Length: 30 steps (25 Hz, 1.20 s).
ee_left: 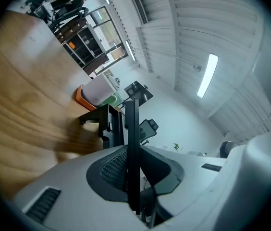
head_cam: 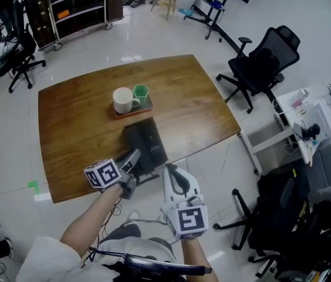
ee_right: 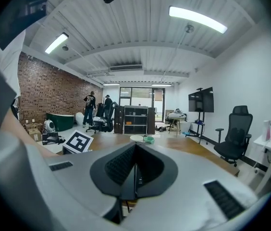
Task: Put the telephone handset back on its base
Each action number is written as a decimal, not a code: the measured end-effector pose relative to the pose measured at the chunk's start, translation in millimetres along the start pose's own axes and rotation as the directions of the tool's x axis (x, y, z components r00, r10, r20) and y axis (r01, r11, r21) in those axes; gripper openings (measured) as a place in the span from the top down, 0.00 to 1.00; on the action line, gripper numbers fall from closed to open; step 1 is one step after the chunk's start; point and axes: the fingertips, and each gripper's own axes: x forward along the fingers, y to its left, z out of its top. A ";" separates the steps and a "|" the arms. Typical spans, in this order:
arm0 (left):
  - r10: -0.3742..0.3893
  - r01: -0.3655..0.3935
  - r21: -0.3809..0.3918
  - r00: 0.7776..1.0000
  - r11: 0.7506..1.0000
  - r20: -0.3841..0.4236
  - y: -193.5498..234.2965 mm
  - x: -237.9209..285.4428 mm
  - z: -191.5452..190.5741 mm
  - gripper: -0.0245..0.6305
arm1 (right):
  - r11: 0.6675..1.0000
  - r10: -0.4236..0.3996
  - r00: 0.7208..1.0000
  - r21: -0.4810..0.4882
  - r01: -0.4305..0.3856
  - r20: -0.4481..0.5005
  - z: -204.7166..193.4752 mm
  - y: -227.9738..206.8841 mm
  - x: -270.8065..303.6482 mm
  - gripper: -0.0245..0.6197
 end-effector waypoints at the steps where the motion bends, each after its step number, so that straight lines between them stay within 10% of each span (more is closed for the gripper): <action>1: 0.002 -0.002 -0.007 1.000 1.000 0.000 1.3 1.6 1.2 0.86 | 1.000 0.001 1.000 0.002 -0.001 -0.002 -0.3 -0.9 1.6 0.95; 30: -0.084 0.081 -0.160 0.996 0.984 -0.011 35.3 19.9 6.7 0.84 | 0.998 0.017 0.999 0.057 -0.016 -0.027 -10.9 3.7 15.1 0.95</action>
